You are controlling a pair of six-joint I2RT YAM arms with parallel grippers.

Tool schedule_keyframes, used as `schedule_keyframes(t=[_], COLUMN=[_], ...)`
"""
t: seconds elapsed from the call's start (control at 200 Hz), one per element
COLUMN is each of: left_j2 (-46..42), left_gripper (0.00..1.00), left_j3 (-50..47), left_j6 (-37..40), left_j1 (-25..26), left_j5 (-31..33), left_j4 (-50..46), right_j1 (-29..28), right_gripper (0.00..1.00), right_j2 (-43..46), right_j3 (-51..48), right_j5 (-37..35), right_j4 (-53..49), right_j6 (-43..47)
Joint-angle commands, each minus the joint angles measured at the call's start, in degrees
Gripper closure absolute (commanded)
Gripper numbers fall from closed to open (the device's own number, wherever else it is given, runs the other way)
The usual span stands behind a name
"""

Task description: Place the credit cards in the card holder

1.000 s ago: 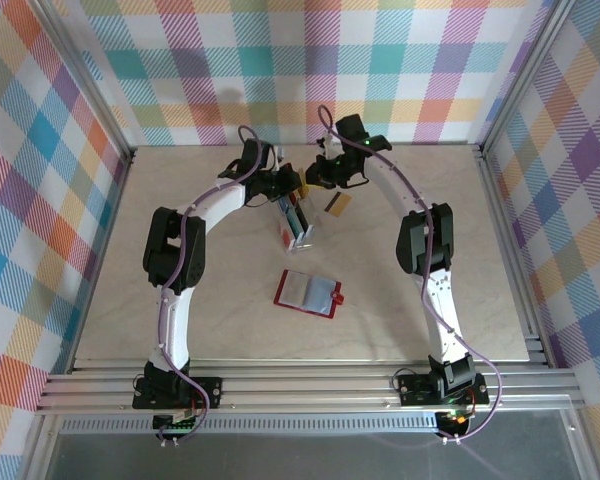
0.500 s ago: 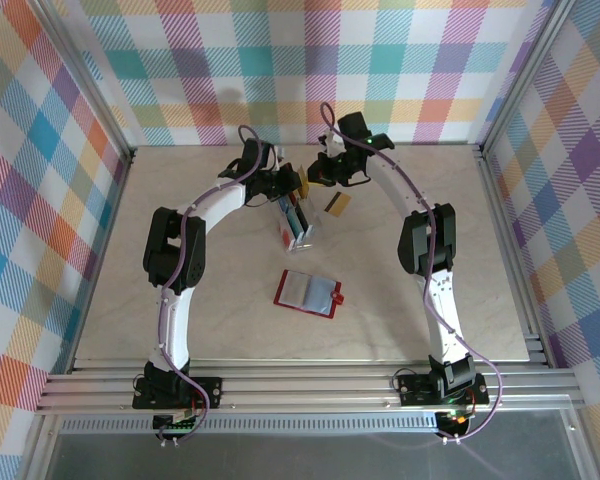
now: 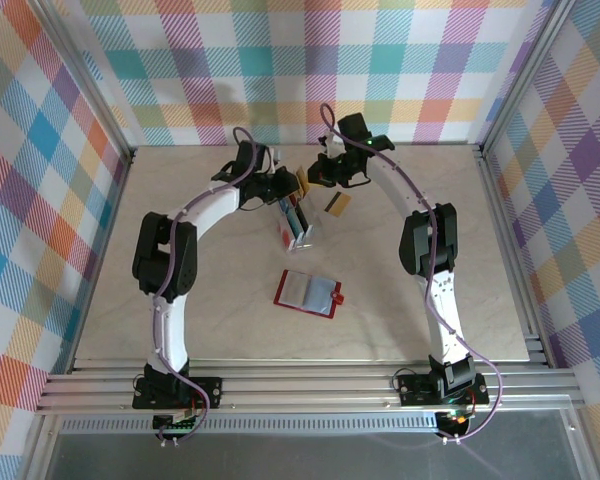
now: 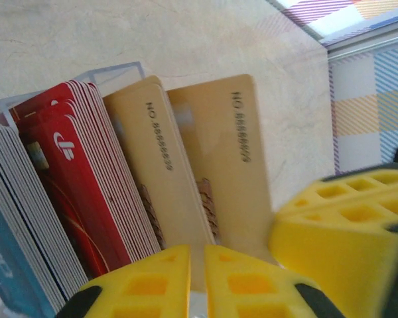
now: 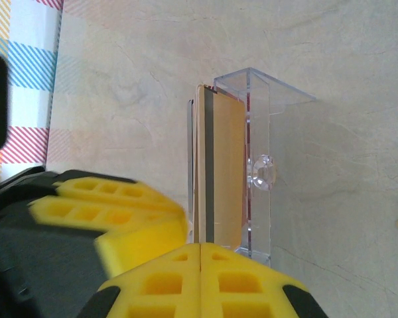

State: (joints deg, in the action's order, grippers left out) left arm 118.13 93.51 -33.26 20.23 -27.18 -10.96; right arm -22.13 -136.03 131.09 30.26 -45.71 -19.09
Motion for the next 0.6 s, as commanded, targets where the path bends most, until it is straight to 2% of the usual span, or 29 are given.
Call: schedule_keyframes(t=[0.0, 0.195, 0.595], left_j2=[-6.0, -11.3, -24.3], left_gripper=[0.84, 0.77, 0.64], left_j3=[-2.2, -7.4, -23.1], left_j6=[-0.1, -0.5, 1.1], left_j1=[-0.5, -0.4, 0.8], left_j5=[-0.6, 0.5, 4.8], left_j4=[-0.4, 1.5, 6.1], right_j1=[-0.4, -0.4, -0.4], right_gripper=[1.0, 1.0, 1.0], right_j2=[3.3, 4.9, 14.7], right_j3=[-0.8, -2.7, -12.3], right_j5=[0.8, 0.1, -3.1], right_j4=[0.9, 2.1, 8.4], right_j6=[-0.4, -0.6, -2.3])
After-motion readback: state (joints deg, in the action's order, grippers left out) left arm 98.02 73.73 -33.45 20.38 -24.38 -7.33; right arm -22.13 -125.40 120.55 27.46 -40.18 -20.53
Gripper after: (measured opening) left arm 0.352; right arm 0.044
